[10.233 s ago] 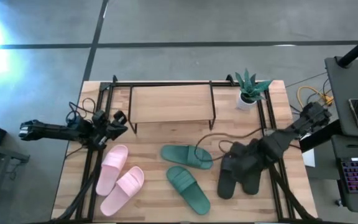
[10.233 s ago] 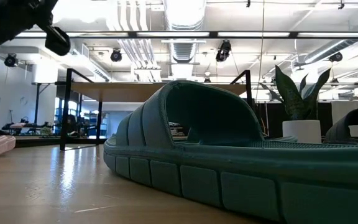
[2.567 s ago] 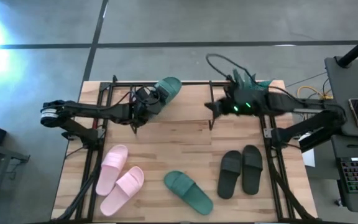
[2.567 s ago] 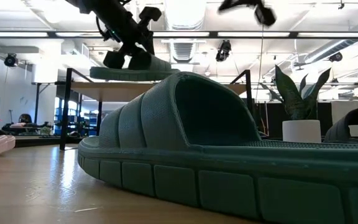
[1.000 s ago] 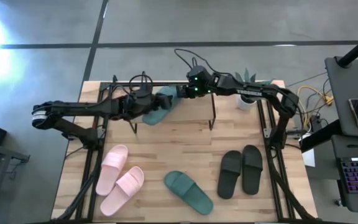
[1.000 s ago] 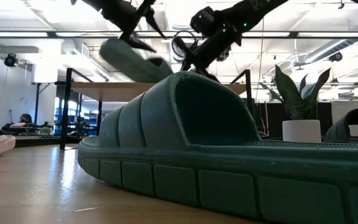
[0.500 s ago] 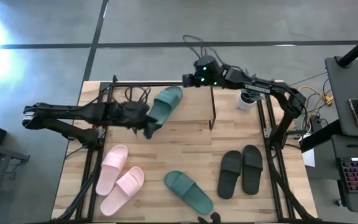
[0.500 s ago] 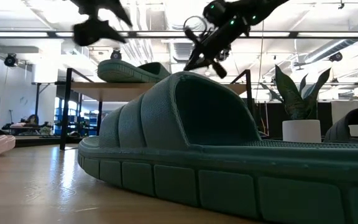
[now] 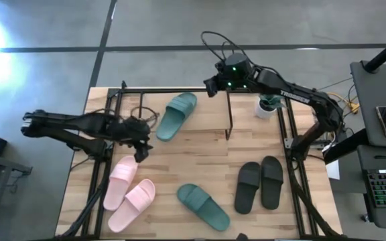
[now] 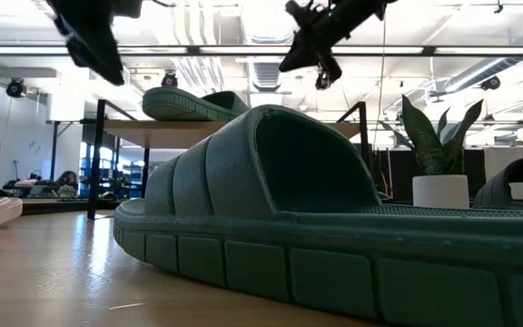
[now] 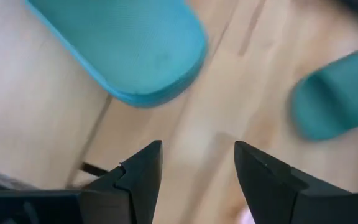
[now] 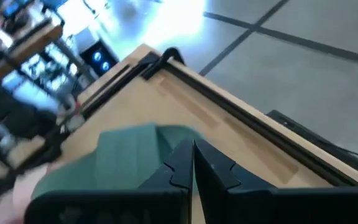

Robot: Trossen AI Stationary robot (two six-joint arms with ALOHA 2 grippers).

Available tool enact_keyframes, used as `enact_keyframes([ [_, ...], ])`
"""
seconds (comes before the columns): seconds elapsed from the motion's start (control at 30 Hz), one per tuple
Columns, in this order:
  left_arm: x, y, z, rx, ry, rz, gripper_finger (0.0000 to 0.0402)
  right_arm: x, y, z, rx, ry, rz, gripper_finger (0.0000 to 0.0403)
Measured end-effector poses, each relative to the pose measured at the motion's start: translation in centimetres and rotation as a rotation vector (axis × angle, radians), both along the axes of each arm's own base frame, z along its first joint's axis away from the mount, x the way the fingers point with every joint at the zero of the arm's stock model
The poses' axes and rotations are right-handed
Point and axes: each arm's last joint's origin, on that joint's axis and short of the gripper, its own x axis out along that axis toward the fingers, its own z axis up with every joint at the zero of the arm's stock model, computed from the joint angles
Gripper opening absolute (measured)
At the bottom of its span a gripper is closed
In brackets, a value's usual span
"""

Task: Pick and place slides into the shelf
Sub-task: Put the top green slide on the shelf, then put the green slide on the shelf

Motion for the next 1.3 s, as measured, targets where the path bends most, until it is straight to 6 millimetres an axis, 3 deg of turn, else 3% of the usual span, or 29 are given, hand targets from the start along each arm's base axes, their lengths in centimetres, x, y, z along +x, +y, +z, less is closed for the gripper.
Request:
enact_keyframes([
  [0.2,1.9,0.8,-2.1,0.216,0.182,0.08,0.0185,-0.4,2.0,0.6,-0.028,0.04,0.067,0.0009],
  [0.33,2.8,1.3,-2.5,0.273,0.193,0.127,0.0185,-0.6,2.8,0.9,-0.036,0.057,0.062,0.0009],
  [0.67,5.6,2.5,-1.9,0.283,0.034,0.108,0.0185,-0.5,3.4,0.0,-0.024,0.144,0.045,0.0009],
  [0.87,7.2,3.9,-2.6,0.263,0.003,0.125,0.0185,-0.6,3.5,-0.2,-0.012,0.164,0.047,0.0009],
  [1.07,9.5,3.5,-3.1,0.155,-0.104,0.016,0.0185,-0.9,3.6,-0.6,0.006,0.208,0.048,0.0009],
  [1.23,9.2,3.1,-3.1,0.145,-0.059,0.004,0.0185,-1.8,3.9,-0.4,0.001,0.255,0.018,0.0009],
  [1.3,8.6,2.6,-2.2,0.136,-0.058,0.001,0.0185,-2.5,4.1,0.1,-0.008,0.258,0.013,0.0009],
])
